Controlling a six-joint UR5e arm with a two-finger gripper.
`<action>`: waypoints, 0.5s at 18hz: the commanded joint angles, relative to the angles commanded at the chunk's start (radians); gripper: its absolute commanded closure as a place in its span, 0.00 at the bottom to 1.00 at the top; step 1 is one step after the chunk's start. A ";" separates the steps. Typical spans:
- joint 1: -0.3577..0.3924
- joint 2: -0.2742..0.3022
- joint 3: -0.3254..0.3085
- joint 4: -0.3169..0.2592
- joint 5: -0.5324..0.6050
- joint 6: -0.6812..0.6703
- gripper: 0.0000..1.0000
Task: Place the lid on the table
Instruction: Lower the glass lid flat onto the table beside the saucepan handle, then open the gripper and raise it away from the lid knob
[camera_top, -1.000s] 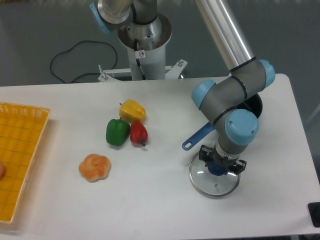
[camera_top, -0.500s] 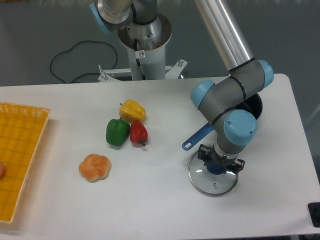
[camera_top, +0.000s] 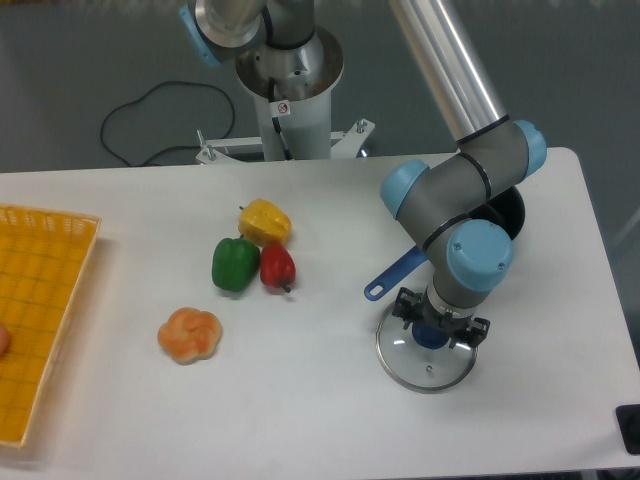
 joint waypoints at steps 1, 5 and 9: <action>-0.002 0.000 0.000 0.000 0.000 0.000 0.03; -0.003 0.018 -0.002 0.000 0.015 0.002 0.00; -0.022 0.101 -0.040 0.000 0.115 0.005 0.00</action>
